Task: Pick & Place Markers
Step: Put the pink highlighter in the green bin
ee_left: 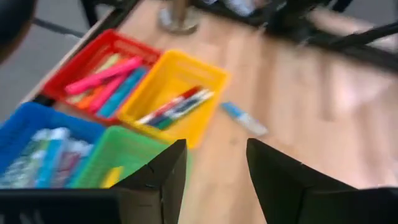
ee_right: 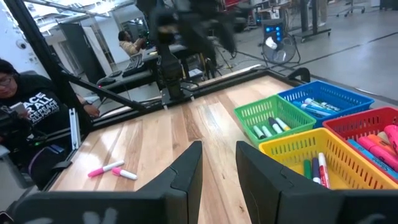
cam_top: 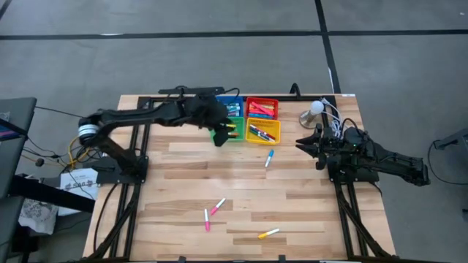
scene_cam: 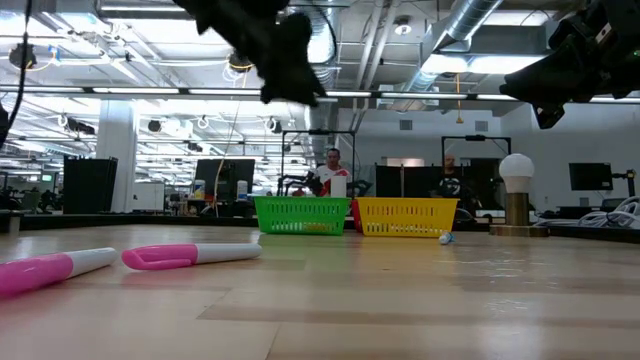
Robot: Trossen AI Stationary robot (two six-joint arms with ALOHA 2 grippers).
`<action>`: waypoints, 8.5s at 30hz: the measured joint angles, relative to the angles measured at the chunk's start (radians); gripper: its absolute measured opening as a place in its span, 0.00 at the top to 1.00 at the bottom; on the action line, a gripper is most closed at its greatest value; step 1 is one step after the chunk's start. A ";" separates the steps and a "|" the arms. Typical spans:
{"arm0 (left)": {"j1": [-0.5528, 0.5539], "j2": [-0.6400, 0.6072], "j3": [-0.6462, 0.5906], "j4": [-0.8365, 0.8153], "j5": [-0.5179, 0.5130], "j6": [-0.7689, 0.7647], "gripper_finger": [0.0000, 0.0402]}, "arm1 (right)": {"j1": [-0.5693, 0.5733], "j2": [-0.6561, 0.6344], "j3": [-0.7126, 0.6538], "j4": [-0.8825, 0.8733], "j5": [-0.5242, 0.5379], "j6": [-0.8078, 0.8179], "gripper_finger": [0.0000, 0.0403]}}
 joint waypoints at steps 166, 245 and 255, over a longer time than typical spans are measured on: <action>-0.520 0.222 -0.229 -0.022 -0.312 -0.793 0.88 | 0.000 0.000 0.000 -0.023 -0.002 -0.001 0.78; -0.123 0.037 -0.224 0.284 -0.104 0.183 0.82 | -0.001 0.000 0.000 -0.023 0.002 -0.001 0.78; -0.133 0.055 -0.224 0.402 -0.066 0.253 0.65 | -0.001 0.000 0.000 -0.023 0.001 0.000 0.78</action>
